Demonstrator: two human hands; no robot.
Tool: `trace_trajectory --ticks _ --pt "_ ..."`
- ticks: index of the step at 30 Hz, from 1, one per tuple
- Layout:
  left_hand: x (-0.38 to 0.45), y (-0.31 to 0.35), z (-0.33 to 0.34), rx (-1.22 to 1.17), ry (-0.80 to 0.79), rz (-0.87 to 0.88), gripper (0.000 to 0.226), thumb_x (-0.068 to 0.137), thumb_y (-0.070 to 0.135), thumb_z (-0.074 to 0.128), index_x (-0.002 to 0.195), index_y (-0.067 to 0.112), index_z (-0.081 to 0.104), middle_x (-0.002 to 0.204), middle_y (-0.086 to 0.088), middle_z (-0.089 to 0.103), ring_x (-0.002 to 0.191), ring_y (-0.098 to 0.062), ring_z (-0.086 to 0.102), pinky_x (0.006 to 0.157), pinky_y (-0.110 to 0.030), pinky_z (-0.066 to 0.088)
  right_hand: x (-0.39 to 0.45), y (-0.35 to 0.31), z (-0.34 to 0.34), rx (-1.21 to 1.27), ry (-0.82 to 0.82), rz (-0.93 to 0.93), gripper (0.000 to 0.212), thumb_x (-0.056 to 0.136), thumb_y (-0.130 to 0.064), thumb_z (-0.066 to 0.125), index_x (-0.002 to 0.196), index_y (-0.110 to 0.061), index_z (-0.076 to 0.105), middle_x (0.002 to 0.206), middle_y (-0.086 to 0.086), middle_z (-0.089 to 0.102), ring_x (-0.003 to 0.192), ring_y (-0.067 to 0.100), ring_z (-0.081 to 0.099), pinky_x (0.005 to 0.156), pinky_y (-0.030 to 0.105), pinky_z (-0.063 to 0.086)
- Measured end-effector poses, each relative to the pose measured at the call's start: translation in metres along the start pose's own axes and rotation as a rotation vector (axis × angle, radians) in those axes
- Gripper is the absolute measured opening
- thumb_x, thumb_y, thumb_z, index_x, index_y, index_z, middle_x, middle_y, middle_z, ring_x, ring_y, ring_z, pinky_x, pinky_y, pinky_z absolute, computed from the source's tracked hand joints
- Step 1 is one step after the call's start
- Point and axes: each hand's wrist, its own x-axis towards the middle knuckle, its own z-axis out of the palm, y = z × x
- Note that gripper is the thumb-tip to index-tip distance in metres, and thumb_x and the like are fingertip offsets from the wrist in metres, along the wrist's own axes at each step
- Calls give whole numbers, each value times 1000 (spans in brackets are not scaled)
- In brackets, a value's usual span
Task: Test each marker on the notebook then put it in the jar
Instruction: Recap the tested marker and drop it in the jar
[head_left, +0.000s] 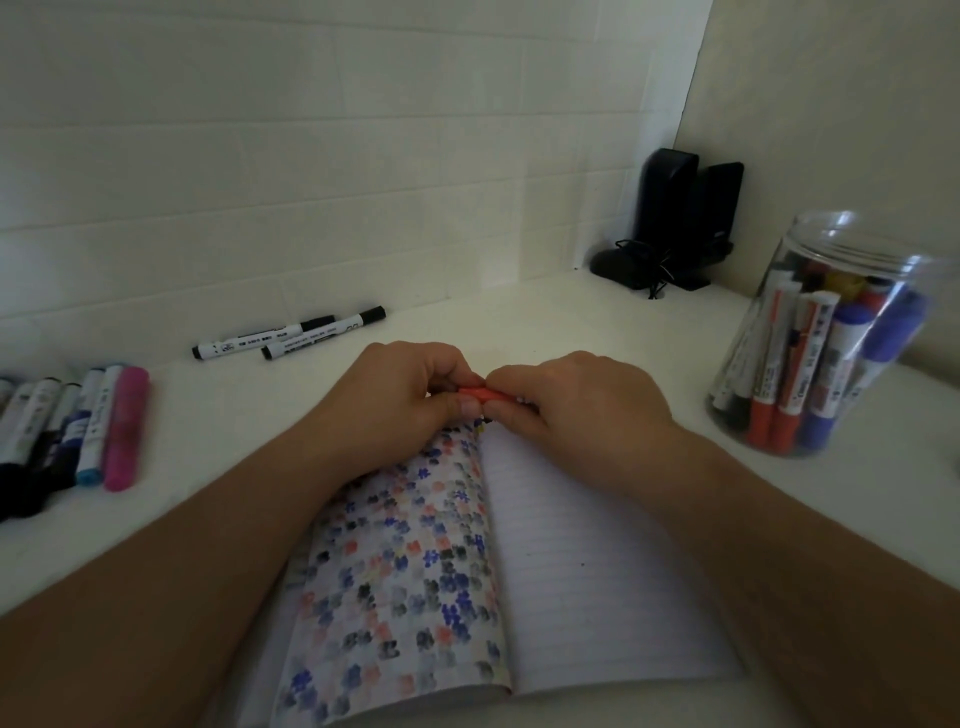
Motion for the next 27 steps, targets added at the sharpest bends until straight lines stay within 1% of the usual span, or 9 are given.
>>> trace_trajectory --ticks 4,6,8,12,15,17,19,23,27 --pt "0 4 -1 -34 52 13 11 90 31 76 97 39 75 89 19 75 86 4 68 79 -23 54 1 0 -11 42 -15 49 51 97 -72 28 126 -45 61 87 -12 66 79 15 62 63 32 48" --pt "-2 7 -2 -15 61 29 9 92 34 74 96 41 69 90 19 73 85 5 65 75 -20 48 1 0 -21 108 -88 123 48 94 -74 45 129 -43 51 93 -13 65 85 16 64 68 34 52" --pt "-4 8 -3 -44 56 -11 8 96 34 68 94 37 61 92 19 74 83 1 65 73 -24 49 -1 5 -31 241 -122 243 54 85 -75 62 115 -35 42 92 -8 66 77 16 63 65 36 53" --pt "-5 10 -7 -153 41 -66 7 104 27 52 101 33 53 85 10 73 75 2 63 72 -30 47 -9 23 -38 944 -19 467 16 104 -32 53 99 -17 56 87 4 72 70 16 57 66 37 48" --pt "-5 10 -6 -109 22 -26 27 106 22 43 104 40 63 84 14 67 85 -1 63 82 -31 51 -8 27 -42 1677 -25 489 44 91 4 35 104 -14 73 97 12 70 78 22 59 67 35 50" --pt "-5 10 -4 -21 -10 -15 27 103 24 51 98 42 70 92 21 65 90 0 60 84 -27 48 -8 27 -42 1862 -12 416 57 86 13 37 111 -18 77 101 11 70 79 20 61 68 32 50" --pt "-4 8 -2 116 -66 -29 11 93 39 64 101 46 69 95 18 62 86 -2 56 81 -26 48 -9 23 -36 1885 13 329 50 87 14 53 115 -21 76 101 7 70 80 18 63 68 29 49" --pt "-3 8 -1 219 -203 -119 39 77 62 74 112 50 61 101 17 56 89 -2 56 84 -31 51 -7 7 -25 1651 136 319 5 97 -15 65 92 -14 66 66 4 61 57 18 45 51 28 32" --pt "0 8 -2 241 -232 -181 52 75 68 74 120 51 54 102 17 56 91 -3 56 84 -32 51 2 -9 -18 1480 81 395 14 101 -9 57 87 -13 54 55 6 44 46 16 35 44 25 25"
